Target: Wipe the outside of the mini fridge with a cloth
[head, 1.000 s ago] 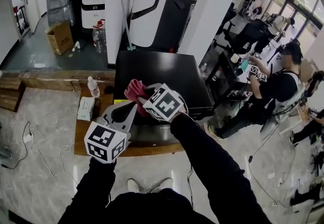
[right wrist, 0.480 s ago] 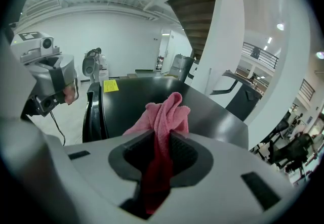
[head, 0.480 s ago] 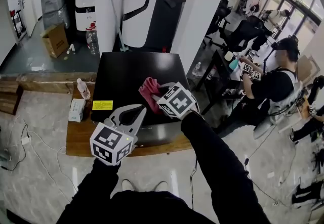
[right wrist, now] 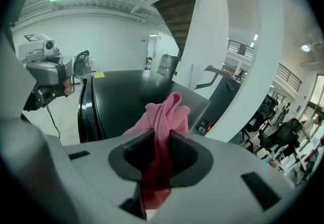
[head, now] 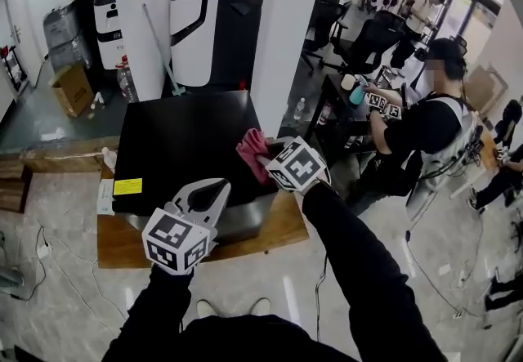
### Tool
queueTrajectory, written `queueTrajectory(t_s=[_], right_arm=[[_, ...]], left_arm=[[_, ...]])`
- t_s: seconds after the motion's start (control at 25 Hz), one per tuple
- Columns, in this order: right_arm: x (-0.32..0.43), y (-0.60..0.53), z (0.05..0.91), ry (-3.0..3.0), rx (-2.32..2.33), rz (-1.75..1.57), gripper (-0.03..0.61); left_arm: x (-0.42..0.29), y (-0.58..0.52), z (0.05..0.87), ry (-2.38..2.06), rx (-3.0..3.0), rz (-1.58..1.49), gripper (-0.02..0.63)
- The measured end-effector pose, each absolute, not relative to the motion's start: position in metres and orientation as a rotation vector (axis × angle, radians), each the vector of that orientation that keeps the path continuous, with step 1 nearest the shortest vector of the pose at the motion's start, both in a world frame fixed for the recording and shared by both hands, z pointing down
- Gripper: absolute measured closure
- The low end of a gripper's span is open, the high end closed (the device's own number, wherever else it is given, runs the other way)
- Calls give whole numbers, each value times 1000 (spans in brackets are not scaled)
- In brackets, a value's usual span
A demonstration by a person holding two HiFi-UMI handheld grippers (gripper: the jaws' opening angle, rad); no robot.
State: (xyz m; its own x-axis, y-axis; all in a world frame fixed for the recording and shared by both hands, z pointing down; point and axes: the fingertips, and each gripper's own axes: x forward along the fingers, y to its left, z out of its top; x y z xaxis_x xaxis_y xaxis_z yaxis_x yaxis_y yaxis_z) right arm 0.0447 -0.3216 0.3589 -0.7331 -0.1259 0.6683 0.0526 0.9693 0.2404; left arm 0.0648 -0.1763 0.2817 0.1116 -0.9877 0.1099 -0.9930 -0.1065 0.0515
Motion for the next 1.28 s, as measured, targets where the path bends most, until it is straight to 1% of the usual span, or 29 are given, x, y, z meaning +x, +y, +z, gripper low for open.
queueTrajectory(t_s=[0.16, 0.28, 0.4, 0.52, 0.64, 0.8, 1.0, 1.16, 1.28], right_arm=[[70, -351, 350, -2406, 110, -310, 491], [81, -343, 317, -2545, 96, -311, 491], [85, -307, 277, -2707, 17, -384, 491], [85, -255, 248, -2831, -99, -491, 491], [83, -197, 239, -2882, -208, -623, 491], [68, -112, 263, -2868, -281, -808, 491], [21, -18, 310, -2817, -304, -1091, 491], [-14, 33, 360, -2714, -314, -1251, 490], [-38, 52, 386, -2652, -297, -1316, 489]], left_arm=[[73, -186, 280, -2056, 2240, 68, 607], [73, -181, 271, -2140, 2233, 22, 607], [64, -164, 263, -2257, 2204, -67, 609], [51, -140, 265, -2363, 2110, -59, 609], [42, -106, 263, -2445, 2054, -49, 609], [16, -44, 274, -2548, 1965, -79, 607], [-27, 25, 303, -2566, 1913, -69, 608], [-54, 69, 329, -2563, 1888, -82, 607], [-69, 88, 343, -2545, 1898, -87, 607]])
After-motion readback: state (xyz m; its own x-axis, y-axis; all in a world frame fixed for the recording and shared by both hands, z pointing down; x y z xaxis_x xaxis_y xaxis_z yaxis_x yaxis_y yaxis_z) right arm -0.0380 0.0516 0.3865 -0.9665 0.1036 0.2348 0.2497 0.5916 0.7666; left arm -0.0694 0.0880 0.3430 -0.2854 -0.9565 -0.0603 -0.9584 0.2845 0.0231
